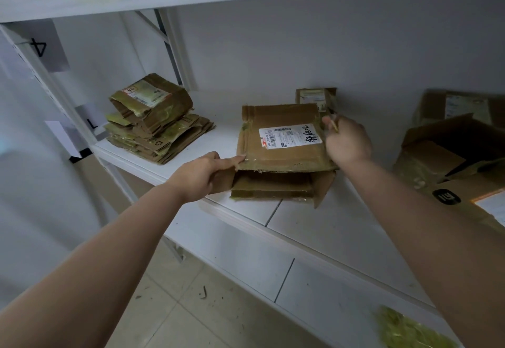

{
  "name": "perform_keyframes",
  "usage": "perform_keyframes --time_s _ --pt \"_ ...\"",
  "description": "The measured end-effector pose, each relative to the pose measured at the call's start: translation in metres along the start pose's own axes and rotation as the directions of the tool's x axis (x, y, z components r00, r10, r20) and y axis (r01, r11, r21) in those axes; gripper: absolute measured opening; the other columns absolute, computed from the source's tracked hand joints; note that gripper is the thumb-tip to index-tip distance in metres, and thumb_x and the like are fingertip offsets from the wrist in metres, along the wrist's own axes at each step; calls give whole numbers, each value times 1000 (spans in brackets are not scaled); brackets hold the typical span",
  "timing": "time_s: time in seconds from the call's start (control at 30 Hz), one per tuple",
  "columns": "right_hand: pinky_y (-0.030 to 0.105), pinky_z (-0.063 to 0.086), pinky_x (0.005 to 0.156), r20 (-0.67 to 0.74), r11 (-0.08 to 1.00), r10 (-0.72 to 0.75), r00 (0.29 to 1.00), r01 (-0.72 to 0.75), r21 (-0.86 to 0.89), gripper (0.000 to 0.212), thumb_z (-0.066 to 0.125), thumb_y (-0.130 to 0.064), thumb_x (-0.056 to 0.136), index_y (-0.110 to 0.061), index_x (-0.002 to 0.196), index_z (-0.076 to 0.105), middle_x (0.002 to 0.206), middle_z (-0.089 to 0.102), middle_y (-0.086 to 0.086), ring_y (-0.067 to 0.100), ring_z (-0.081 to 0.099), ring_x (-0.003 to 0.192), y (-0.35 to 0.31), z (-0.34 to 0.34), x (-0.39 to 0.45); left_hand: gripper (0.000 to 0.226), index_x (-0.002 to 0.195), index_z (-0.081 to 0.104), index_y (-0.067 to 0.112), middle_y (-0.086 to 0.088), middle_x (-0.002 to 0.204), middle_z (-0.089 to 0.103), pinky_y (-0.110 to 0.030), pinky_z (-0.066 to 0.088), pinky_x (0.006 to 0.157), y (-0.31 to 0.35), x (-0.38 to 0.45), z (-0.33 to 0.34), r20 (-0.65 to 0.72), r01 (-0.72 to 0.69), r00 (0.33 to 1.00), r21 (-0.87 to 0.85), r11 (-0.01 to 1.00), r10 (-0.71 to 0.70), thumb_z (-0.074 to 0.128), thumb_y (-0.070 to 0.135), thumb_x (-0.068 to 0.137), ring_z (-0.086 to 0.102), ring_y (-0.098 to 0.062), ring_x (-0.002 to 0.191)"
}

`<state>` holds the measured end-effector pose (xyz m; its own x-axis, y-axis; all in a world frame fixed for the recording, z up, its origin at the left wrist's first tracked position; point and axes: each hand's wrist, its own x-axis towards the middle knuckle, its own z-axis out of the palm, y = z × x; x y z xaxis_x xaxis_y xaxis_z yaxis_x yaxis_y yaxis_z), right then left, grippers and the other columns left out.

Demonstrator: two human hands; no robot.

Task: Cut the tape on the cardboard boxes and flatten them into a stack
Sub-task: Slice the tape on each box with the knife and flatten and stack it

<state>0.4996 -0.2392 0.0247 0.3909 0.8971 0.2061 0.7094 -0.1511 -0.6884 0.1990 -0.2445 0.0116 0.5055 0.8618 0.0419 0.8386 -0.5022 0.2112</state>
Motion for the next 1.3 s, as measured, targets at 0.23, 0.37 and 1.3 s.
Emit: perform_keyframes --time_s 0.23,0.37,1.3 --pt "39 49 94 204 969 -202 958 165 183 40 43 -7 85 -27 111 66 119 65 1 21 59 107 -42 22 -7 58 145 26 50 8 100 33 -25 33 72 34 5 -4 188 -167 974 238 957 124 43 18 99 40 -13 88" --pt "52 11 116 421 916 -153 894 288 -279 52 37 -11 96 -32 144 37 155 26 2 24 20 143 -24 35 -16 54 145 26 50 7 99 37 -25 34 74 25 8 -2 197 -137 975 182 974 100 45 27 99 42 -13 86" --pt "39 53 84 330 988 154 931 -141 -63 24 41 -15 90 -9 103 60 107 65 15 31 62 95 -9 15 -8 50 140 38 13 -14 133 53 -35 42 98 52 68 -9 141 453 887 -448 771 -440 53 26 94 53 -30 115"
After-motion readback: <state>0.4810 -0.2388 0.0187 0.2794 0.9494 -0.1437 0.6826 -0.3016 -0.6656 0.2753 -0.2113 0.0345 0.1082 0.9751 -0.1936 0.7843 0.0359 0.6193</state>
